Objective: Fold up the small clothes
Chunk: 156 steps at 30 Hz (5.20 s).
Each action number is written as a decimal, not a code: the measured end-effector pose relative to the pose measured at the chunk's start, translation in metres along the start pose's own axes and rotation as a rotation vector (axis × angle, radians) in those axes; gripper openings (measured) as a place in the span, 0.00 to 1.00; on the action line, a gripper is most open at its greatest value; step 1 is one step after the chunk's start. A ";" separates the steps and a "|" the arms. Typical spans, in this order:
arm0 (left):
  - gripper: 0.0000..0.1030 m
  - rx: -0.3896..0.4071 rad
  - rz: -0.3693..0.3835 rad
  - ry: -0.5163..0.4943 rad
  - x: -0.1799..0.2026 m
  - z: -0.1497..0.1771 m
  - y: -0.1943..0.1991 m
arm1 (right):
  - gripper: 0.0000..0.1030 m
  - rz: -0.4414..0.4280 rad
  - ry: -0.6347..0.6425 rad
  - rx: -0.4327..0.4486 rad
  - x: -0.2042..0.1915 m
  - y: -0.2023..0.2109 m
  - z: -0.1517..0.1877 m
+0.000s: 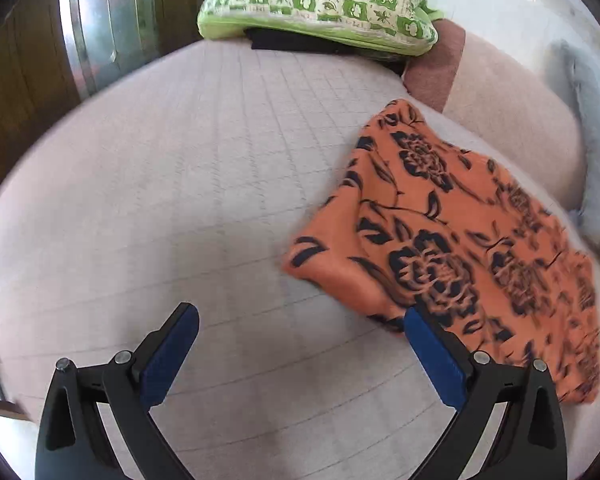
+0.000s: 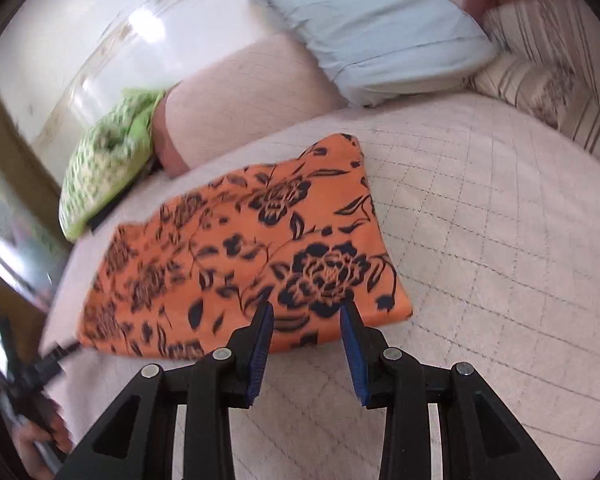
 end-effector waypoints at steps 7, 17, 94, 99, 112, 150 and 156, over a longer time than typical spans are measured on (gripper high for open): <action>1.00 0.041 -0.143 -0.075 0.012 -0.015 -0.026 | 0.37 0.005 -0.062 -0.126 0.008 -0.055 -0.004; 1.00 -0.100 0.031 0.128 -0.033 -0.029 -0.030 | 0.39 -0.220 -0.348 -0.109 0.051 -0.034 -0.003; 0.42 -0.074 0.341 0.325 -0.144 -0.005 0.048 | 0.33 0.096 -0.373 0.199 0.050 0.041 -0.002; 0.47 -0.159 0.351 0.188 -0.113 0.013 0.044 | 0.33 -0.033 -0.084 0.191 -0.011 0.019 -0.018; 0.30 -0.278 0.485 0.160 -0.073 0.026 0.010 | 0.33 -0.197 0.280 0.013 -0.110 -0.045 0.010; 0.18 0.009 0.428 -0.052 -0.010 0.022 0.057 | 0.28 -0.241 0.182 -0.031 -0.100 -0.073 -0.005; 0.15 0.068 0.458 -0.214 0.042 0.035 0.108 | 0.28 -0.201 0.010 0.100 -0.049 -0.039 -0.026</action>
Point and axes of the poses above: each gripper's, at about its wrist camera, not at the fingertips, and y roughly against the way its jaws point, x to its right, z to its underside, the point moved 1 cm from there along -y, roughly the way its jaws point, and after that the axes turned 8 degrees about y, right-handed, at the moved point
